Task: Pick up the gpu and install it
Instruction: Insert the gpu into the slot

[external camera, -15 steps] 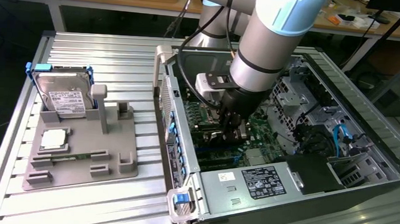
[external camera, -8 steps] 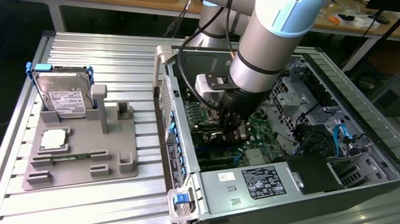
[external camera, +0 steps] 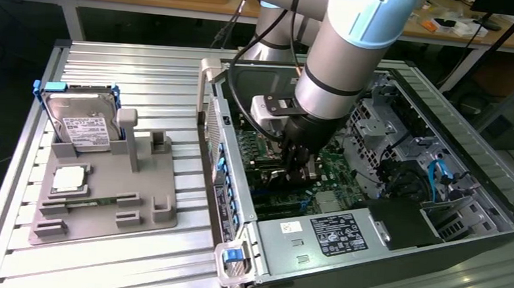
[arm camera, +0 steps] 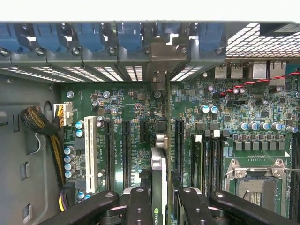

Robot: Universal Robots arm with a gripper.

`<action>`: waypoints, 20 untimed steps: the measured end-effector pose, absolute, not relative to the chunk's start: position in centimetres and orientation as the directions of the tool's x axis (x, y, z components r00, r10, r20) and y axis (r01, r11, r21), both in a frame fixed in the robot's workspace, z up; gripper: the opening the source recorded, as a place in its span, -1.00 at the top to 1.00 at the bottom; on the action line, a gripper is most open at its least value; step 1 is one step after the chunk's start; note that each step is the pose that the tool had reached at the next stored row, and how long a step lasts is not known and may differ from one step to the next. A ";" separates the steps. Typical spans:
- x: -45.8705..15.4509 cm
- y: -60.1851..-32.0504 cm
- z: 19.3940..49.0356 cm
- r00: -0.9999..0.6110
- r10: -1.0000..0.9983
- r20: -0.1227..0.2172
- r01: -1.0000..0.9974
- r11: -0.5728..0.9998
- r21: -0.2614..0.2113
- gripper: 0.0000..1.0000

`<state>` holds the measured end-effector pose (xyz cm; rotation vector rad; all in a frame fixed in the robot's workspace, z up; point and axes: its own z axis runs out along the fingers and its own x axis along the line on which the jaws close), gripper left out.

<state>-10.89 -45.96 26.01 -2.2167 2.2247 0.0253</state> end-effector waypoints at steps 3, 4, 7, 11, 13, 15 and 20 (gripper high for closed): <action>-10.9 -46.0 26.0 -0.004 -1.000 -0.012 -1.000 0.004 0.011 0.47; -10.9 -46.0 26.1 -0.004 -1.000 -0.012 -1.000 0.004 0.011 0.47; -10.9 -45.9 26.2 -0.004 -1.000 -0.013 -1.000 0.004 0.011 0.47; -10.9 -46.0 26.2 -0.004 -1.000 -0.012 -1.000 0.004 0.011 0.47; -10.9 -45.9 26.3 -0.004 -1.000 -0.012 -1.000 0.003 0.011 0.47; -10.9 -45.9 26.3 -0.004 -1.000 -0.012 -1.000 0.004 0.011 0.47; -10.9 -45.8 26.2 -0.004 -1.000 -0.012 -1.000 0.004 0.011 0.47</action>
